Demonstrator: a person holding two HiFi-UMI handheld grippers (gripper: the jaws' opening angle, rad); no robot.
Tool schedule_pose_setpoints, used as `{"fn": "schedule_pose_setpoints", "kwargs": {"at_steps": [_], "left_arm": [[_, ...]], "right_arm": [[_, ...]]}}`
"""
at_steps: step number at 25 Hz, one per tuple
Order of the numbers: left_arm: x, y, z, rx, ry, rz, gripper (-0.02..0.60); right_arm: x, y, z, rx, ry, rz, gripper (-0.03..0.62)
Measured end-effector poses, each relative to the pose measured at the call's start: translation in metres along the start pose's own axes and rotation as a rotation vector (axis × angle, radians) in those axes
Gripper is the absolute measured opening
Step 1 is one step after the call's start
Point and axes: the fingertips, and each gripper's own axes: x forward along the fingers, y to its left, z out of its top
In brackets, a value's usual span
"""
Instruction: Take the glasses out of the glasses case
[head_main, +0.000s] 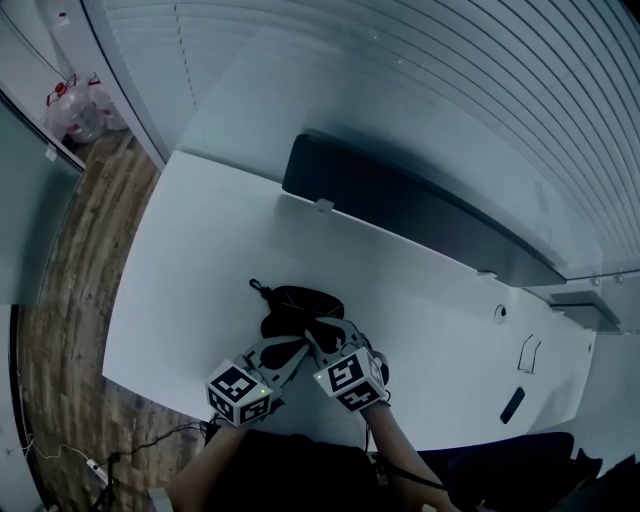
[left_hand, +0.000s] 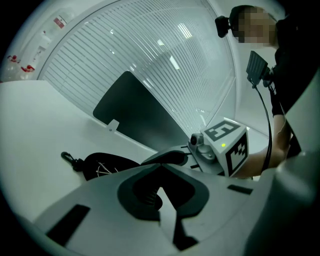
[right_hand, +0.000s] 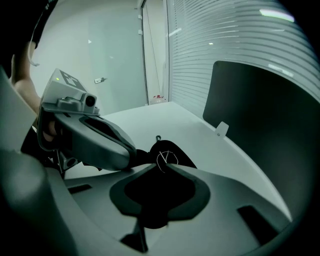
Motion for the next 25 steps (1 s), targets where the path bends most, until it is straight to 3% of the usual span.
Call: {"fn": "schedule_pose_setpoints", "kwargs": {"at_steps": [25], "left_arm": [[0.013,0.016,-0.006,-0.1,0.008,0.013,0.003]], "right_arm": [[0.026,-0.016,-0.014,-0.147,0.239,0.05,0.051]]}}
